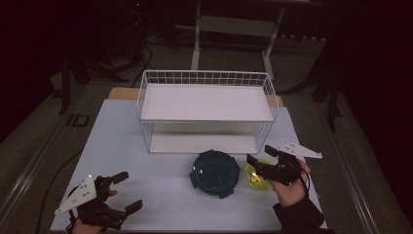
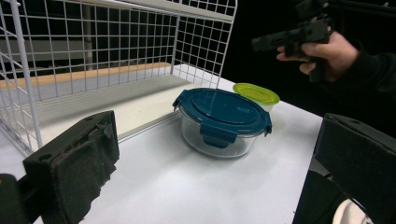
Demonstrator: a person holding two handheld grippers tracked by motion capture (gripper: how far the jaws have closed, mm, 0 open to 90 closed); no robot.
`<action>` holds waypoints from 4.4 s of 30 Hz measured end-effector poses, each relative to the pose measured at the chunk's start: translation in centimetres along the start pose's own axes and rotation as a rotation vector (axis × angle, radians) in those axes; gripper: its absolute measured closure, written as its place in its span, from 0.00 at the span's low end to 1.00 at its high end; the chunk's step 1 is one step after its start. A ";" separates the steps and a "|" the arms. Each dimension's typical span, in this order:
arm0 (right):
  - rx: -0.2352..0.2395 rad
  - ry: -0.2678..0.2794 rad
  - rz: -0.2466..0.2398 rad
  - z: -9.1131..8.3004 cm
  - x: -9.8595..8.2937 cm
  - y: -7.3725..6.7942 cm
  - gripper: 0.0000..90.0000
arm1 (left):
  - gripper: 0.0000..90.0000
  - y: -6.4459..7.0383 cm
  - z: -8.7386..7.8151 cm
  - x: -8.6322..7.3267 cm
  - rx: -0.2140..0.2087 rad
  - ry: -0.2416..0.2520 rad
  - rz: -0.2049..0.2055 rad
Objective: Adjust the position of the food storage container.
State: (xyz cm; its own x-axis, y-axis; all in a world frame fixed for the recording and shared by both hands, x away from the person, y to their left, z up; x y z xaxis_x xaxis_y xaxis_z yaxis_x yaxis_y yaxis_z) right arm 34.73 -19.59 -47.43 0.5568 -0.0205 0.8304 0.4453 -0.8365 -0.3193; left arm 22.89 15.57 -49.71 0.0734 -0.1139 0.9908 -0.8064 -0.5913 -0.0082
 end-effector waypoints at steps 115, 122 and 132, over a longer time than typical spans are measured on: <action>0.235 -0.399 -0.083 12.9 -8.1 -13.2 1.00 | 0.00 0.2 0.2 -0.6 -0.027 -0.030 -0.005; 0.240 -0.392 -0.087 13.4 -8.1 -13.5 1.00 | 0.00 0.2 0.2 -0.6 -0.027 -0.029 -0.003; 0.263 -0.321 -0.092 11.2 -6.9 -13.2 0.90 | 0.00 0.6 0.4 -0.1 -0.018 -0.041 -0.010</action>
State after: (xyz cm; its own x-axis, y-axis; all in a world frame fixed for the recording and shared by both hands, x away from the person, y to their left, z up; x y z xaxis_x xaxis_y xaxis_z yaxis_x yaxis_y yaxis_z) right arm 32.85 -2.28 -54.00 0.6784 0.2539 0.6895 0.6436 -0.6580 -0.3909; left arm 22.59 14.90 -49.82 0.1052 -0.1411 0.9844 -0.8157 -0.5785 0.0042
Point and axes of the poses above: each handheld gripper's, and its own axes: z roughly forward along the jaws, x roughly out of its top, y roughly to its right, the point moved 10 cm from there along z, roughly forward along the jaws, and after that the axes turned 11 degrees about z, right-handed, at the moved point
